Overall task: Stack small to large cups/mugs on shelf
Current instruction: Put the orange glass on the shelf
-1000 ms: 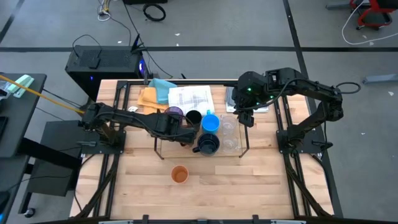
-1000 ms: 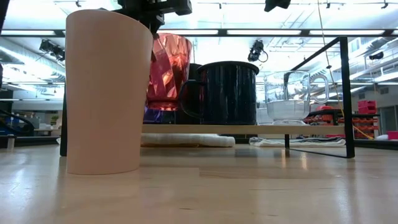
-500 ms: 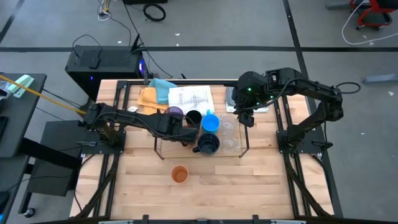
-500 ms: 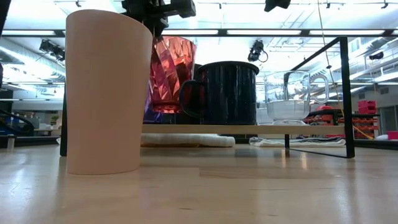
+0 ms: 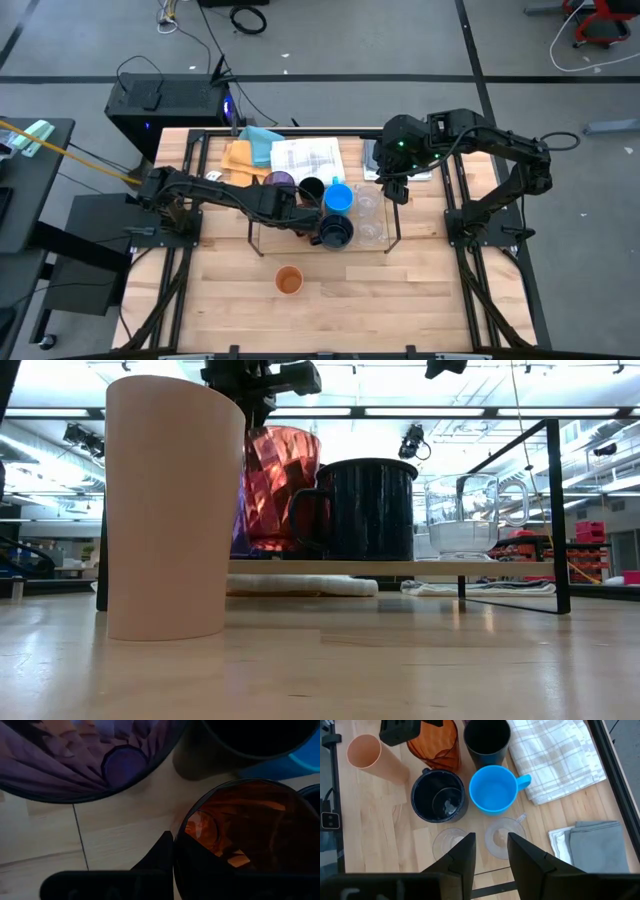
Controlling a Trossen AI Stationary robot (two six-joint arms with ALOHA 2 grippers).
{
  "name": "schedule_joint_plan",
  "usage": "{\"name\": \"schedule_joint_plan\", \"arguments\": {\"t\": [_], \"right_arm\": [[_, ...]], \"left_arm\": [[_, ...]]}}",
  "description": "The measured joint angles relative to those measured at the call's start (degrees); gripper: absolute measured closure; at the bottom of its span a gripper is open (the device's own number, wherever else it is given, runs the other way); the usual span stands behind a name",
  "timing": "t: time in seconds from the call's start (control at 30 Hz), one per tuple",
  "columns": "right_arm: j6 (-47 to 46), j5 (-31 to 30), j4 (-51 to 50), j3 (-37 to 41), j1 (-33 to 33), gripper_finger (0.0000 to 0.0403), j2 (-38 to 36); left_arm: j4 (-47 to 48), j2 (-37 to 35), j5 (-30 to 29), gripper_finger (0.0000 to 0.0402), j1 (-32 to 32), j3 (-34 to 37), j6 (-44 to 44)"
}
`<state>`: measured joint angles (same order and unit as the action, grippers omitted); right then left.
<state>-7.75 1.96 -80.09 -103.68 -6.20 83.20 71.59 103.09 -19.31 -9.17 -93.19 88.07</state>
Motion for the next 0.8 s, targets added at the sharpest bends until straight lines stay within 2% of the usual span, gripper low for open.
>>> {"name": "schedule_joint_plan", "arguments": {"t": [0.33, 0.57, 0.8], "right_arm": [[0.0, 0.0, 0.0, 0.0, 0.0, 0.0284, 0.0], [0.2, 0.0, 0.0, 0.0, 0.0, 0.0284, 0.0], [0.2, 0.0, 0.0, 0.0, 0.0, 0.0284, 0.0]], "left_arm": [[-0.9, 0.9, 0.7, 0.0387, 0.0, 0.0, -0.2], [-1.1, 0.9, 0.7, 0.0331, 0.0, 0.0, -0.3], [-1.1, 0.9, 0.4, 0.0305, 0.0, 0.0, -0.4]]}}
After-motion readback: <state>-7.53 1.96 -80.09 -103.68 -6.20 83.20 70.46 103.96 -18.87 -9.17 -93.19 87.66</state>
